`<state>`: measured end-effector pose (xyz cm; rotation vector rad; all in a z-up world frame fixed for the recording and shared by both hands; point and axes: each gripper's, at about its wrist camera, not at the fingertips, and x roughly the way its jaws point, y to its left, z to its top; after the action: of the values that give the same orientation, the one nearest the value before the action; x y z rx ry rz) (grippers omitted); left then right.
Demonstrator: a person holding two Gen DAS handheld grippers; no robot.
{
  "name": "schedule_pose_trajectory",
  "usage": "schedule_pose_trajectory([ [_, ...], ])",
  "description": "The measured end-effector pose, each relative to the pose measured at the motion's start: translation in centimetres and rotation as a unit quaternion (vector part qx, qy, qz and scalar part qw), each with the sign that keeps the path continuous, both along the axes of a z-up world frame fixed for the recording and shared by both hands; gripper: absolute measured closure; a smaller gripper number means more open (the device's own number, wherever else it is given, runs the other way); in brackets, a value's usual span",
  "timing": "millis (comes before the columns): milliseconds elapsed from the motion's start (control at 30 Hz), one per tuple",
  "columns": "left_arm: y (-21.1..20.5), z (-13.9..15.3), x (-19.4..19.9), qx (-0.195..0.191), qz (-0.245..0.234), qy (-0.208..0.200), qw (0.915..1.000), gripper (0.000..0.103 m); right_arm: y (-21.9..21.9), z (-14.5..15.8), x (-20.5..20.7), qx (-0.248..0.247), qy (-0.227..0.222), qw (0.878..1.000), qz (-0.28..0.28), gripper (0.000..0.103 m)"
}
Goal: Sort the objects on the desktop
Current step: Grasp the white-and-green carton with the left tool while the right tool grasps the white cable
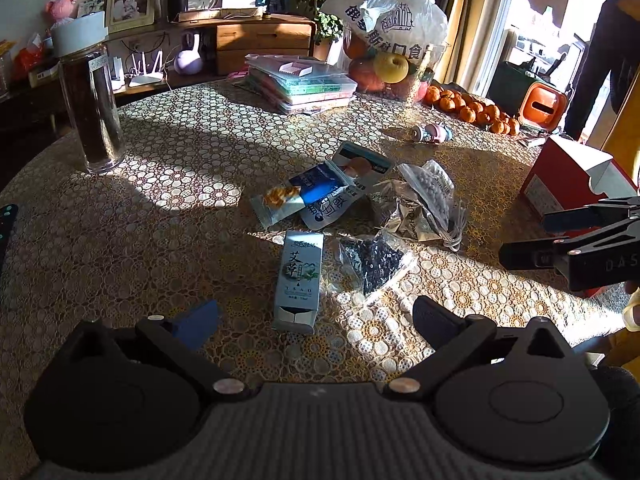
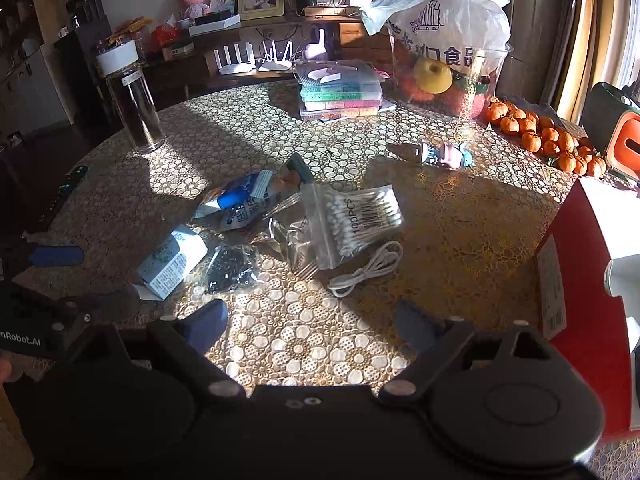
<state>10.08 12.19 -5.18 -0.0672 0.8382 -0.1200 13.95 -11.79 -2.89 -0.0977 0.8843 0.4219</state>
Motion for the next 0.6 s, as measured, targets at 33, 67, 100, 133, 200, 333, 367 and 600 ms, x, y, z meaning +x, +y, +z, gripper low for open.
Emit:
schedule_pose_trajectory([
  [33,-0.1,-0.2,0.3,0.000,0.000,0.001,1.0000,0.000,0.0,-0.2,0.4,-0.001,0.000,1.000,-0.003,0.012],
  [67,-0.1,-0.4,0.6,0.000,0.000,0.000,1.0000,0.000,-0.1,-0.5,1.1,-0.002,0.002,1.000,-0.006,0.012],
  [100,-0.2,-0.6,0.8,0.002,-0.002,0.000,1.0000,0.000,-0.2,-0.8,1.7,-0.003,0.005,1.000,-0.009,0.013],
  [133,-0.3,-0.8,1.1,0.004,-0.003,0.000,1.0000,0.000,-0.2,-1.1,2.1,-0.005,0.007,1.000,-0.011,0.013],
  [200,-0.5,-1.2,1.7,0.009,-0.006,-0.001,0.9999,0.000,-0.2,-2.0,3.2,-0.012,0.011,1.000,-0.016,0.015],
  [333,-0.8,-1.9,2.9,0.011,-0.011,0.003,0.9999,0.001,-0.1,-3.6,4.9,-0.024,0.022,0.999,-0.018,0.018],
  [367,-0.9,-2.2,3.1,0.013,-0.013,0.004,0.9998,0.002,-0.1,-4.1,5.3,-0.025,0.027,0.999,-0.020,0.019],
  [600,-1.4,-3.4,4.3,0.026,-0.018,0.010,0.9995,0.012,0.5,-5.8,6.9,-0.037,0.046,0.998,-0.022,0.027],
])
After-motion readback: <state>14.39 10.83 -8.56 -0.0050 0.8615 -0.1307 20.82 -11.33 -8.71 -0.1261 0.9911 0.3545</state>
